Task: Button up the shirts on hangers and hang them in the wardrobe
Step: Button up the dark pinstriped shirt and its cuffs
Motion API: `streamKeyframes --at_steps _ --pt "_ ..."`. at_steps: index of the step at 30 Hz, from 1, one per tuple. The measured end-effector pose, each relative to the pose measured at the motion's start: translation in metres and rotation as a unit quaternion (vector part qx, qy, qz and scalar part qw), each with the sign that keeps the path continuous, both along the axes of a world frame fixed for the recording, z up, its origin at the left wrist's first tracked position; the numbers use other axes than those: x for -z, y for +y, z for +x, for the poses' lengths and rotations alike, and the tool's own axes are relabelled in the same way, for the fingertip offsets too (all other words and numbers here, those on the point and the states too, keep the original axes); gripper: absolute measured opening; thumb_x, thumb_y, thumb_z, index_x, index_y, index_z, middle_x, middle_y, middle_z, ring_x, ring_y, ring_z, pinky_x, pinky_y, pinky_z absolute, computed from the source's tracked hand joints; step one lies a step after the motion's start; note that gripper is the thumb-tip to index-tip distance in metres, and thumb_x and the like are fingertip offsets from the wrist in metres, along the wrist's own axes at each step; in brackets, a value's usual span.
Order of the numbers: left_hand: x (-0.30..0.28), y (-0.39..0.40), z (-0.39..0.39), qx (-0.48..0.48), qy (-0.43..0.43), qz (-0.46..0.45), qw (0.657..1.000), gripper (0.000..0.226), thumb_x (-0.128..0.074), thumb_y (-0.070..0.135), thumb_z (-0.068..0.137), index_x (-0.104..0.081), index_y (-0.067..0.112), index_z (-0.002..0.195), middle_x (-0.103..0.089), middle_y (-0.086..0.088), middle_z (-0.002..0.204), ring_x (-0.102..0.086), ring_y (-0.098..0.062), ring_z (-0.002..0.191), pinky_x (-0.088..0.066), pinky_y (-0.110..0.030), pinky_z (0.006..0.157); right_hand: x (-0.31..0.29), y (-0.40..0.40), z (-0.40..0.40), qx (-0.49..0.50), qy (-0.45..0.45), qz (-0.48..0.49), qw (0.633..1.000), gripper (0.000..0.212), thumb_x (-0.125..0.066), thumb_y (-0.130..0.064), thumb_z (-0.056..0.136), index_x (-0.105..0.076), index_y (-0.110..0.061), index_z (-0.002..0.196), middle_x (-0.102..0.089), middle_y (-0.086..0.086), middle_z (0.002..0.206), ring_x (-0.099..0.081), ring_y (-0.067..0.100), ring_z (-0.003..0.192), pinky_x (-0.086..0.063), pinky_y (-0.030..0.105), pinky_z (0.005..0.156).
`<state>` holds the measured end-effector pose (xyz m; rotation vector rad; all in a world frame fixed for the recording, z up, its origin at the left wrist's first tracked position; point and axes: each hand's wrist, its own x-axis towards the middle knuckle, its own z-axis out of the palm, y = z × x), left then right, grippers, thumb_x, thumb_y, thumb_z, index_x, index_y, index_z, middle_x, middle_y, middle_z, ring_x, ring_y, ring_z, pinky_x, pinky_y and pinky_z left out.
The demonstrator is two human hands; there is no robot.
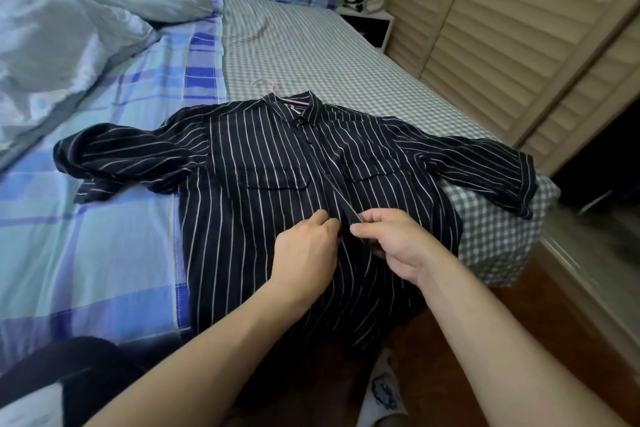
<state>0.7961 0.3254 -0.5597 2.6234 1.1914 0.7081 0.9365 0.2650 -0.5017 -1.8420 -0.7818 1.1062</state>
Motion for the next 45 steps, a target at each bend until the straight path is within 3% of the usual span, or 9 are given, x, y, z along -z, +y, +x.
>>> streamKeyframes --at_steps 4,8,10,12,15,18,28,36,45 --pt "-0.002 0.005 0.003 -0.002 0.002 -0.017 1.0 0.018 -0.069 0.015 0.087 -0.059 0.021 0.073 -0.046 0.008 0.072 -0.041 -0.014 0.051 -0.015 -0.024 0.041 -0.011 0.003 -0.002 0.0 0.065 -0.009 0.998 0.026 -0.064 0.0 0.092 -0.065 -0.012 0.114 -0.071 0.017 0.112 -0.067 0.029 0.107 -0.048 0.041 0.104" --pt "-0.015 0.008 -0.001 0.016 -0.02 -0.073 0.997 0.011 -0.059 0.021 0.096 -0.07 0.022 0.093 -0.062 0.007 0.087 -0.061 -0.017 0.074 -0.044 -0.03 0.058 -0.011 0.006 -0.001 -0.041 0.066 -0.027 0.997 0.009 -0.065 -0.008 0.093 -0.072 -0.01 0.099 -0.073 0.011 0.099 -0.063 0.025 0.102 -0.043 0.045 0.109" --pt "-0.023 0.006 -0.005 0.006 -0.066 -0.165 0.984 0.01 -0.064 0.021 0.095 -0.071 0.022 0.087 -0.069 0.005 0.079 -0.066 -0.016 0.074 -0.052 -0.031 0.066 -0.009 0.007 0.0 -0.05 0.066 -0.028 0.996 0.009 -0.066 -0.016 0.095 -0.071 -0.009 0.097 -0.075 0.016 0.108 -0.065 0.028 0.106 -0.041 0.05 0.113" --pt "-0.028 0.008 -0.008 -0.012 -0.174 -0.346 0.922 0.015 -0.069 0.013 0.092 -0.072 0.019 0.079 -0.071 0.001 0.07 -0.071 -0.016 0.068 -0.059 -0.032 0.068 -0.002 0.006 0.004 -0.056 0.071 -0.027 0.996 0.017 -0.067 -0.021 0.097 -0.072 -0.006 0.101 -0.075 0.015 0.108 -0.066 0.031 0.115 -0.038 0.053 0.115" --pt "-0.032 0.012 -0.013 -0.018 -0.32 -0.561 0.763 0.007 -0.069 -0.004 0.092 -0.072 0.002 0.088 -0.072 -0.012 0.076 -0.072 -0.02 0.069 -0.064 -0.033 0.071 0.009 0.006 0.006 -0.067 0.085 -0.014 0.994 0.013 -0.07 -0.025 0.095 -0.076 -0.015 0.09 -0.077 0.002 0.097 -0.06 0.028 0.124 -0.031 0.054 0.119" --pt "-0.033 0.014 -0.016 -0.017 -0.345 -0.6 0.721 0.005 -0.071 -0.005 0.09 -0.072 -0.001 0.09 -0.072 -0.012 0.076 -0.073 -0.019 0.069 -0.063 -0.029 0.069 0.011 0.007 0.002 -0.036 0.083 -0.008 0.996 0.018 -0.068 -0.02 0.096 -0.074 -0.004 0.102 -0.077 0.003 0.094 -0.063 0.024 0.117 -0.033 0.05 0.119" --pt "-0.032 0.019 -0.02 -0.008 -0.335 -0.626 0.704 0.001 -0.073 0.001 0.09 -0.073 0.001 0.091 -0.075 -0.012 0.083 -0.073 -0.021 0.075 -0.063 -0.031 0.073 0.014 0.009 -0.001 -0.012 0.049 -0.009 0.999 0.013 -0.07 -0.019 0.094 -0.074 -0.008 0.1 -0.073 0.003 0.098 -0.063 0.018 0.105 -0.036 0.044 0.116" --pt "-0.031 0.015 -0.016 -0.025 -0.347 -0.606 0.716 0.002 -0.073 -0.001 0.09 -0.072 0.0 0.089 -0.074 -0.013 0.078 -0.072 -0.019 0.068 -0.061 -0.026 0.065 0.008 0.003 -0.003 -0.019 0.042 -0.002 0.999 0.005 -0.074 -0.015 0.09 -0.073 -0.013 0.085 -0.073 -0.004 0.08 -0.064 0.012 0.085 -0.043 0.039 0.109" --pt "-0.032 0.011 -0.015 -0.03 -0.335 -0.582 0.74 0.004 -0.072 0.003 0.092 -0.073 0.0 0.093 -0.074 -0.015 0.078 -0.068 -0.016 0.063 -0.056 -0.024 0.056 0.008 -0.006 -0.014 0.01 0.019 0.016 1.0 0.011 -0.077 -0.008 0.086 -0.073 -0.011 0.096 -0.076 0.001 0.081 -0.07 0.012 0.078 -0.051 0.026 0.087"
